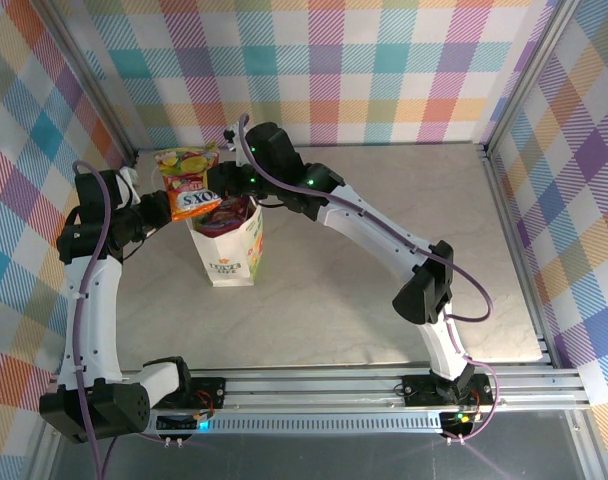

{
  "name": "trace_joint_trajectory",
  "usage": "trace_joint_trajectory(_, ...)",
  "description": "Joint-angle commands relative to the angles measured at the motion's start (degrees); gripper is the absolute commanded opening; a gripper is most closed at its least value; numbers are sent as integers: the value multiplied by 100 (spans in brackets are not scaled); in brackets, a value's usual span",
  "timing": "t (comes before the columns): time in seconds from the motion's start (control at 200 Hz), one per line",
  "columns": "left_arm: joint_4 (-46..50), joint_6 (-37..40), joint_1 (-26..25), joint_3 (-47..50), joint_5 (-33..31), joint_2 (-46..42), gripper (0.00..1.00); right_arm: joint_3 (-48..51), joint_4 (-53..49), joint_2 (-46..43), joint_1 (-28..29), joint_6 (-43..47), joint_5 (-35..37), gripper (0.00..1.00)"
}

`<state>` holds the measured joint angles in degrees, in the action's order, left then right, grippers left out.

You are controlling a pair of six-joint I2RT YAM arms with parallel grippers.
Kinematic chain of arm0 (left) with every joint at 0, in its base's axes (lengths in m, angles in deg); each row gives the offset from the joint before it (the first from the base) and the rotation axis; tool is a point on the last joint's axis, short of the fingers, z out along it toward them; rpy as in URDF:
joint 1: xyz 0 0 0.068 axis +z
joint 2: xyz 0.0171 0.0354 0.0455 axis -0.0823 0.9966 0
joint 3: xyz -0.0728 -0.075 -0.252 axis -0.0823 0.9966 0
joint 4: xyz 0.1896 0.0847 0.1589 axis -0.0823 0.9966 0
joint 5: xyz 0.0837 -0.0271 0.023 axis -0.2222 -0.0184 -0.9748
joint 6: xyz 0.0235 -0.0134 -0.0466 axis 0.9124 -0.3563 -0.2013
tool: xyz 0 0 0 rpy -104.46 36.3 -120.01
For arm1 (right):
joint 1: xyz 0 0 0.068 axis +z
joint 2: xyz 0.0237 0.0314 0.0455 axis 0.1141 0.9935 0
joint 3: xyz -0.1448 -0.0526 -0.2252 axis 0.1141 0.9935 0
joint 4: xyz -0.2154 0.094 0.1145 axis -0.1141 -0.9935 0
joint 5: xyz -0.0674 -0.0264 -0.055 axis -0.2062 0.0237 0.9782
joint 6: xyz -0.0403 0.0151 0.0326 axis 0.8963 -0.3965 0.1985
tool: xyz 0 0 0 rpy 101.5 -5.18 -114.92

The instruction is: Place the snacks into the paper bag

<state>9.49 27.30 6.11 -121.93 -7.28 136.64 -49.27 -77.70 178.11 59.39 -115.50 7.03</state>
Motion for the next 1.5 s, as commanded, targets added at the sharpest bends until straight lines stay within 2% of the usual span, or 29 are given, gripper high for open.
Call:
trace_joint_trajectory(0.0, -247, -160, 77, 85, 215, -59, 43, -228, 150, -11, -23, -81, 207, 4)
trace_joint_trajectory(0.485, -646, -373, 94, 47, 407, 255, 41, -202, -522, -4, -72, -194, 1031, 4)
trace_joint_trajectory(0.745, -749, -431, 102, 63, 240, 292, 24, -211, -585, 99, -72, -259, 1099, 4)
trace_joint_trajectory(0.875, -732, -419, 144, 117, 193, 268, 10, -227, -597, 152, -72, -290, 1155, 4)
trace_joint_trajectory(0.965, -688, -388, 173, 126, 167, 271, 5, -243, -607, 181, -71, -286, 1193, 4)
trace_joint_trajectory(1.495, -723, -394, 226, 179, 228, 235, 4, -650, -1262, 602, 31, -106, 1579, 4)
